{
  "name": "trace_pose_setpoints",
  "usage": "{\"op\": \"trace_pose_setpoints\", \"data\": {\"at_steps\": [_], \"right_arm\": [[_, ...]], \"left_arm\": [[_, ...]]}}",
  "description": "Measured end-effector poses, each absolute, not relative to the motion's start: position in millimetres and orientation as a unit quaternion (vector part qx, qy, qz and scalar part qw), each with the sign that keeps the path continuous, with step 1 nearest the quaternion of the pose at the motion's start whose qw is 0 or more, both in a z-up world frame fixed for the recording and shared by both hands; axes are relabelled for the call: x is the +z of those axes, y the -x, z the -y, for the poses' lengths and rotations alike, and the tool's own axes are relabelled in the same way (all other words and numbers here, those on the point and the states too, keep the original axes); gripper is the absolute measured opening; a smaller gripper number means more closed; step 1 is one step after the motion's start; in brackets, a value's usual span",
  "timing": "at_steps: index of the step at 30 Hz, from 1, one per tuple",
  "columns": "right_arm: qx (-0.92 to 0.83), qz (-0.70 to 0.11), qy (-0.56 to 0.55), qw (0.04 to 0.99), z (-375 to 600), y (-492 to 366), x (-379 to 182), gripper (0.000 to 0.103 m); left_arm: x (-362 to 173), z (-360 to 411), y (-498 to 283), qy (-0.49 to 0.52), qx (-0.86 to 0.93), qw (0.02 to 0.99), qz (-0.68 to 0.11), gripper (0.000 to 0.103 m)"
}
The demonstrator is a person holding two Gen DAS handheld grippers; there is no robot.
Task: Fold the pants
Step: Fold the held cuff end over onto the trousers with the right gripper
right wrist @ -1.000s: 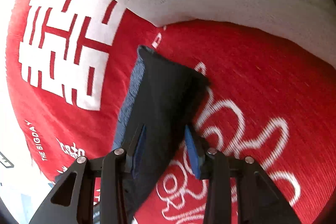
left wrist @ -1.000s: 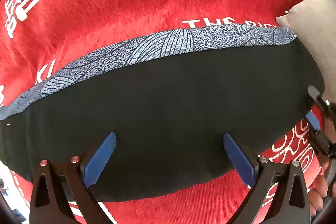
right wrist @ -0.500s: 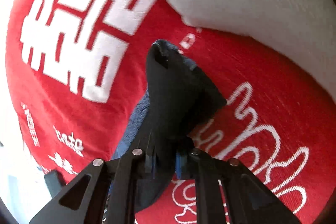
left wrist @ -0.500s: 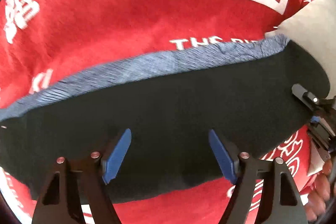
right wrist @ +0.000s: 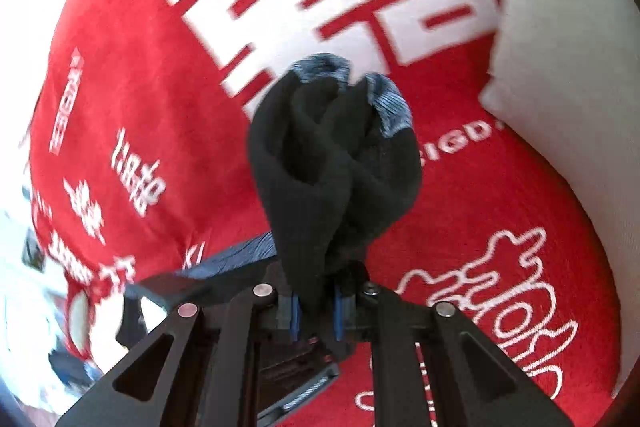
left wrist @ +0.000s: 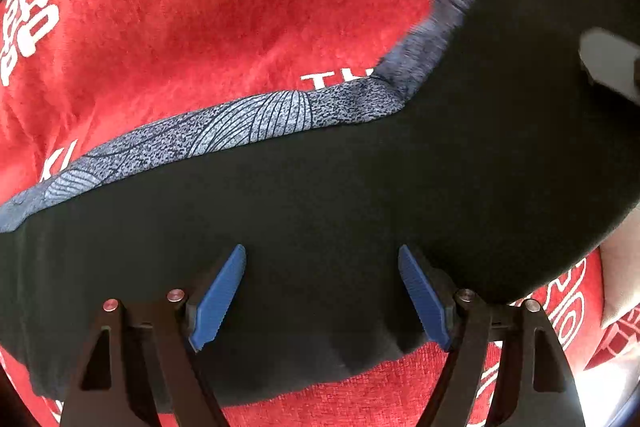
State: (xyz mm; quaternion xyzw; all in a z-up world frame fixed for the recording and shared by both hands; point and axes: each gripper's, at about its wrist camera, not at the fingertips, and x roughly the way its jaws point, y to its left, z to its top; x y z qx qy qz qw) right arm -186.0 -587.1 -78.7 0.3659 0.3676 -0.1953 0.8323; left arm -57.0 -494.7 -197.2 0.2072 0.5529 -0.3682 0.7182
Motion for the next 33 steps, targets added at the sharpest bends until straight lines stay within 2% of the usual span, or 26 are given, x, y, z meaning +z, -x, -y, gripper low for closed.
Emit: {"op": "trace_pose_setpoints", "data": {"at_steps": [5,12,19,26,31,32,33], "right_arm": [[-0.181,-0.383,-0.322,0.847,555.7,161.6,-62.2,0.013],[-0.156,-0.423,-0.244,0.859,496.2,118.5,-56.7,0.013],[-0.131,-0.501,-0.190,0.834,415.6,59.4,-103.6,0.014],[-0.155,-0.553,-0.097,0.813,343.7,30.6,-153.5,0.016],[-0.179,-0.559,-0.032,0.809,318.8,26.2,-159.1,0.022],[-0.176,-0.559,-0.025,0.810,315.7,24.8,-157.4,0.025],[-0.167,-0.559,-0.025,0.812,313.5,25.6,-154.4,0.036]], "left_arm": [[-181.8,469.9,33.0,-0.193,-0.388,0.689,-0.581,0.079],[-144.7,374.0,-31.5,-0.170,-0.348,0.727,-0.567,0.079],[-149.5,280.2,-79.3,-0.182,-0.262,0.748,-0.582,0.079],[-163.3,219.5,-109.3,-0.171,-0.206,0.753,-0.601,0.079],[-158.0,202.7,-109.3,-0.162,-0.208,0.753,-0.604,0.079],[-157.3,198.2,-109.9,-0.158,-0.209,0.752,-0.605,0.079],[-154.5,197.1,-110.6,-0.155,-0.211,0.752,-0.606,0.079]]}}
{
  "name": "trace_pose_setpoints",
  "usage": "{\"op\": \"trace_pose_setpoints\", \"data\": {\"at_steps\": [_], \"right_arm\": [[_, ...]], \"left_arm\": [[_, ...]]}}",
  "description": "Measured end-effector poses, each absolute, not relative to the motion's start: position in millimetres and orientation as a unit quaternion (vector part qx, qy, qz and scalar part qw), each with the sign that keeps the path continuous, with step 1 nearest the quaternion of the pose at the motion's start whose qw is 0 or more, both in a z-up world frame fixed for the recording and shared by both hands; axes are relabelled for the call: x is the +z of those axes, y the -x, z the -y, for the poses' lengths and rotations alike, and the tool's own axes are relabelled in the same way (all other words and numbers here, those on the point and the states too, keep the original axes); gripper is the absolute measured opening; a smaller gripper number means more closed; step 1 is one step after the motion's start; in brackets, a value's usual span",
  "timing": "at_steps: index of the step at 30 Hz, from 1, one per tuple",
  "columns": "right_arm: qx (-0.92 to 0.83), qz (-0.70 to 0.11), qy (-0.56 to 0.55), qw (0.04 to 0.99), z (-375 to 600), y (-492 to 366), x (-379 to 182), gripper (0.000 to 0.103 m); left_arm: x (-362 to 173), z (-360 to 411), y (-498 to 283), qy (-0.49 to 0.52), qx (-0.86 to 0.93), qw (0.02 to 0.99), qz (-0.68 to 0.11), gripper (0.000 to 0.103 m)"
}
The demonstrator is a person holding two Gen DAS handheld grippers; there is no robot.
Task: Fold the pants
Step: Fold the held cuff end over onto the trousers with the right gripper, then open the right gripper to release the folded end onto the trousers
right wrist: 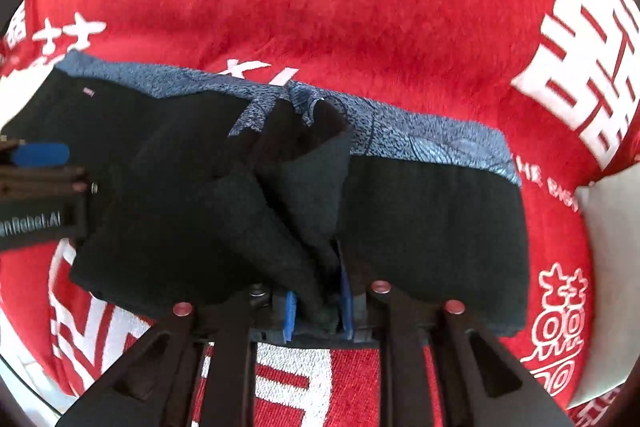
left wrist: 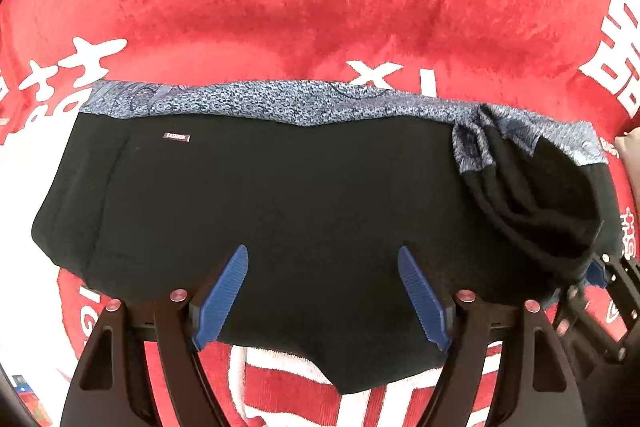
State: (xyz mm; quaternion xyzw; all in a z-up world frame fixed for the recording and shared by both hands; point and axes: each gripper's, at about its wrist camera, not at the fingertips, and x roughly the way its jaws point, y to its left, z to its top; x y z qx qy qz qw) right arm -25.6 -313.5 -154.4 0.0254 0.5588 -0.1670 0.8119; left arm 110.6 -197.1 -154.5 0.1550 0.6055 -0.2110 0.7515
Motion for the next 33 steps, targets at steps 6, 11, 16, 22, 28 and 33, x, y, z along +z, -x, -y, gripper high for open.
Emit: {"op": "trace_pose_setpoints", "data": {"at_steps": [6,11,16,22,28,33], "right_arm": [[-0.125,-0.535,-0.077,0.832,319.6,59.3,-115.5,0.063],[-0.176,-0.526,-0.157,0.817,366.4,98.1,-96.3,0.063],[-0.203,-0.533,-0.200,0.797,392.9,120.8,-103.4,0.063],[-0.201,-0.532,-0.224,0.792,402.3,134.2,-111.6,0.056],[-0.196,-0.535,-0.249,0.784,410.1,137.7,-117.0,0.032],[-0.193,-0.536,-0.245,0.785,412.5,142.9,-112.6,0.032]], "left_arm": [[-136.5,217.7,-109.5,-0.148,-0.265,0.745,-0.593,0.093],[-111.3,248.2,-91.5,-0.137,-0.341,0.726,-0.582,0.093],[-119.6,286.8,-79.8,-0.135,-0.394,0.692,-0.589,0.093],[-144.0,311.6,-77.6,-0.148,-0.407,0.659,-0.614,0.064],[-147.9,319.6,-72.0,-0.159,-0.423,0.624,-0.638,0.005],[-136.1,303.4,-56.2,-0.182,-0.431,0.629,-0.621,0.005]]}}
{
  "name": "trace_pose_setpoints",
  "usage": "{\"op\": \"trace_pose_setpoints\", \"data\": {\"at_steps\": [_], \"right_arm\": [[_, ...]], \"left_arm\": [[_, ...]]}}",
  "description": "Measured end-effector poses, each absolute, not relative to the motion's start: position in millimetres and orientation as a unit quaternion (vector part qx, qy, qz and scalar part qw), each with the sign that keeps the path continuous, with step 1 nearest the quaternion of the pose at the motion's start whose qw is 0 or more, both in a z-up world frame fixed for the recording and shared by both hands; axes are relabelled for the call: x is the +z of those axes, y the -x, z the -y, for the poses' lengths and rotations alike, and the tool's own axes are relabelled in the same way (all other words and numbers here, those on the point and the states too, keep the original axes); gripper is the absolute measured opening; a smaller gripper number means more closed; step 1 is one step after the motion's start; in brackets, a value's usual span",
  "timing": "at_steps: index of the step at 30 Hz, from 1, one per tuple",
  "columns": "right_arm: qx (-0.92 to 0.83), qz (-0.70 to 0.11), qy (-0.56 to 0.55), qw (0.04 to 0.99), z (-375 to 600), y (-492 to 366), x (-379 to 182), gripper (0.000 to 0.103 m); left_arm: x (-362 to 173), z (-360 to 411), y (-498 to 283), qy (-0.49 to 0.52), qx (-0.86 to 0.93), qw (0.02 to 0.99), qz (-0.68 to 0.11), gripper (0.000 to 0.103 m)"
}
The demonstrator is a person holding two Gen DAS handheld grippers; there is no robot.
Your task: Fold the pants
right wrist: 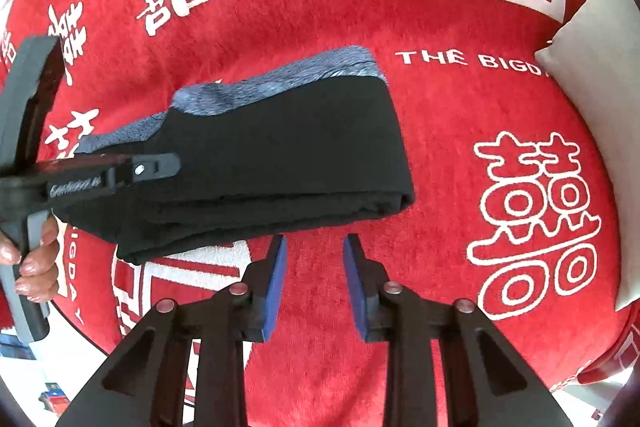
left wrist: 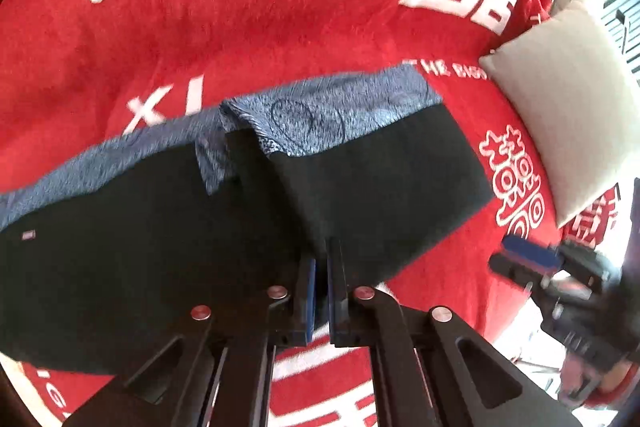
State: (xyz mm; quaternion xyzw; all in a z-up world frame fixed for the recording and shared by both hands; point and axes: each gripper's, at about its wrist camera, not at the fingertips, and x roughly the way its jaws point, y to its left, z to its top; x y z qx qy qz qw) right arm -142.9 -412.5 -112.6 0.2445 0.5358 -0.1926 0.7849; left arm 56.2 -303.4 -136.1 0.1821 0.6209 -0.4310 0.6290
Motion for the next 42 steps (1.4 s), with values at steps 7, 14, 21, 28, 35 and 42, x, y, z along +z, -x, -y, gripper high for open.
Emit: {"op": "trace_pose_setpoints", "data": {"at_steps": [7,14,21,28,35,42], "right_arm": [[-0.179,-0.554,-0.257,0.771,416.1,142.8,-128.1,0.032],[-0.170,-0.538,-0.279,0.777,439.4,136.1,-116.9,0.034],[-0.195,-0.514,-0.299,0.780,490.0,116.6,-111.3,0.037],[-0.199,-0.512,-0.344,0.761,554.6,69.6,-142.4,0.037],[-0.160,-0.585,-0.267,0.749,544.8,28.2,-180.6,0.037],[-0.168,-0.582,-0.271,0.748,544.1,30.9,-175.7,0.045]], "left_arm": [[-158.0,286.6,-41.2,-0.156,-0.397,0.652,-0.627,0.006],[-128.4,278.2,-42.4,-0.153,-0.361,0.701,-0.596,0.073],[-97.5,298.3,-54.7,-0.142,-0.369,0.716,-0.575,0.073],[-127.0,349.8,-57.6,-0.149,-0.373,0.707,-0.582,0.073],[-174.9,332.6,-66.6,-0.163,-0.302,0.701,-0.625,0.073],[-171.4,323.4,-61.8,-0.166,-0.274,0.714,-0.623,0.087]]}}
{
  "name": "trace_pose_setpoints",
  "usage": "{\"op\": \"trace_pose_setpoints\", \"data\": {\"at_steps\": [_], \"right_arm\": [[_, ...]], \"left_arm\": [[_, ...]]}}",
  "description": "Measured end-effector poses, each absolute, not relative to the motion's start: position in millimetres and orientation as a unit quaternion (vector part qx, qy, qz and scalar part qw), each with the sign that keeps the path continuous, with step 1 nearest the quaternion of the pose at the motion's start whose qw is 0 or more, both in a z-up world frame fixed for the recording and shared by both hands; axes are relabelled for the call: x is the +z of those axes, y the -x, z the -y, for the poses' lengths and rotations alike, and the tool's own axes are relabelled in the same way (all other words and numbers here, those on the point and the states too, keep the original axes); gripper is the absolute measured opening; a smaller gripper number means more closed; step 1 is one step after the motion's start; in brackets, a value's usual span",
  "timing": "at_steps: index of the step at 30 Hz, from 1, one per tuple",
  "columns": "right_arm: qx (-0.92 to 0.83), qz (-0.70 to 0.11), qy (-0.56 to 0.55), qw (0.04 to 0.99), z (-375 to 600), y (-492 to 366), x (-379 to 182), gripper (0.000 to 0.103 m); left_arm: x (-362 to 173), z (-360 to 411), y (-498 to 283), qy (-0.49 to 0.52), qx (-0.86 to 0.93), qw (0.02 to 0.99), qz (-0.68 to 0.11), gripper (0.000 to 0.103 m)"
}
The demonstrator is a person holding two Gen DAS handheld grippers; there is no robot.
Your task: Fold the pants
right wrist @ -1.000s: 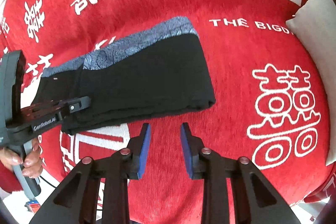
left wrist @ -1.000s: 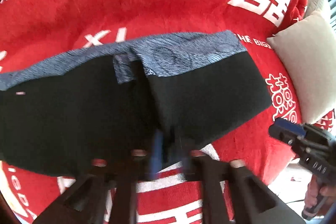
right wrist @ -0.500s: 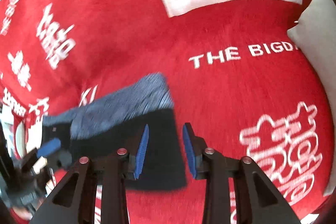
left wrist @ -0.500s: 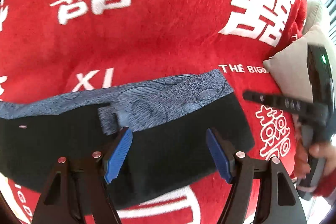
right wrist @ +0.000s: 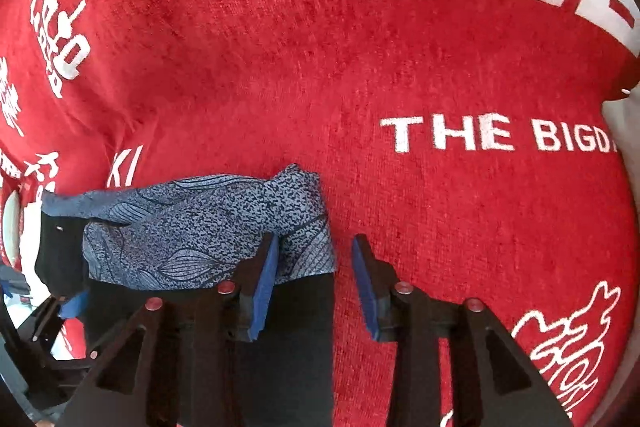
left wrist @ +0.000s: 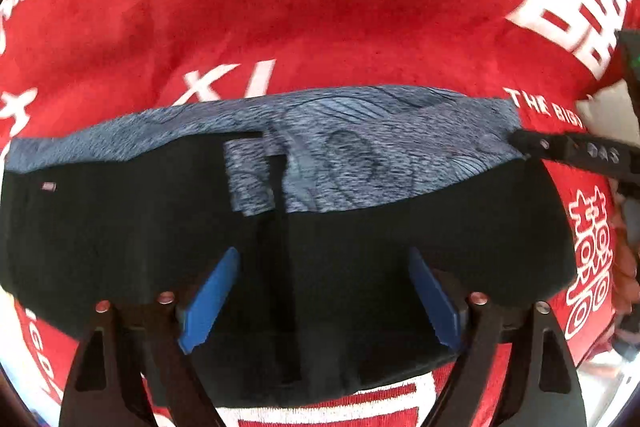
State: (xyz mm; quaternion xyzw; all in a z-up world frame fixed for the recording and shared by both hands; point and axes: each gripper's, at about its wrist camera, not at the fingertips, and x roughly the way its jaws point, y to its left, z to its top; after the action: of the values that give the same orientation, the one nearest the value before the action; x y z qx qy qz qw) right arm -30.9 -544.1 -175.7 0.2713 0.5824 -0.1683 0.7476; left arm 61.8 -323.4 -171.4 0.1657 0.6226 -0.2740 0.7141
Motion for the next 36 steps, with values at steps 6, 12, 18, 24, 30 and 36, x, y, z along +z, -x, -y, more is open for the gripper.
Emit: {"op": "trace_pose_setpoints", "data": {"at_steps": [6,12,18,24,30,36], "right_arm": [[-0.164,-0.588,-0.229,0.759,527.1,47.2,-151.6,0.051],[-0.153,-0.587,-0.206,0.768,496.7,71.0,-131.0,0.053],[-0.111,-0.564,-0.210,0.791,458.0,50.8,-114.9,0.053],[-0.042,-0.565,-0.207,0.798,414.2,-23.5,-132.9,0.039],[-0.001,-0.610,-0.196,0.768,367.1,-46.9,-165.0,0.039],[0.028,-0.621,-0.189,0.760,346.1,-16.2,-147.6,0.041]], "left_arm": [[-154.0,301.0,-57.3,-0.152,-0.246,0.724,-0.627,0.087],[-141.5,262.8,-54.2,-0.141,-0.189,0.734,-0.636,0.087],[-135.4,226.7,-52.5,-0.111,-0.146,0.742,-0.645,0.087],[-142.8,199.5,-52.3,-0.098,-0.117,0.742,-0.653,0.087],[-146.8,175.1,-58.6,-0.077,-0.101,0.741,-0.659,0.087],[-149.8,156.0,-63.7,-0.063,-0.083,0.738,-0.667,0.087]]}}
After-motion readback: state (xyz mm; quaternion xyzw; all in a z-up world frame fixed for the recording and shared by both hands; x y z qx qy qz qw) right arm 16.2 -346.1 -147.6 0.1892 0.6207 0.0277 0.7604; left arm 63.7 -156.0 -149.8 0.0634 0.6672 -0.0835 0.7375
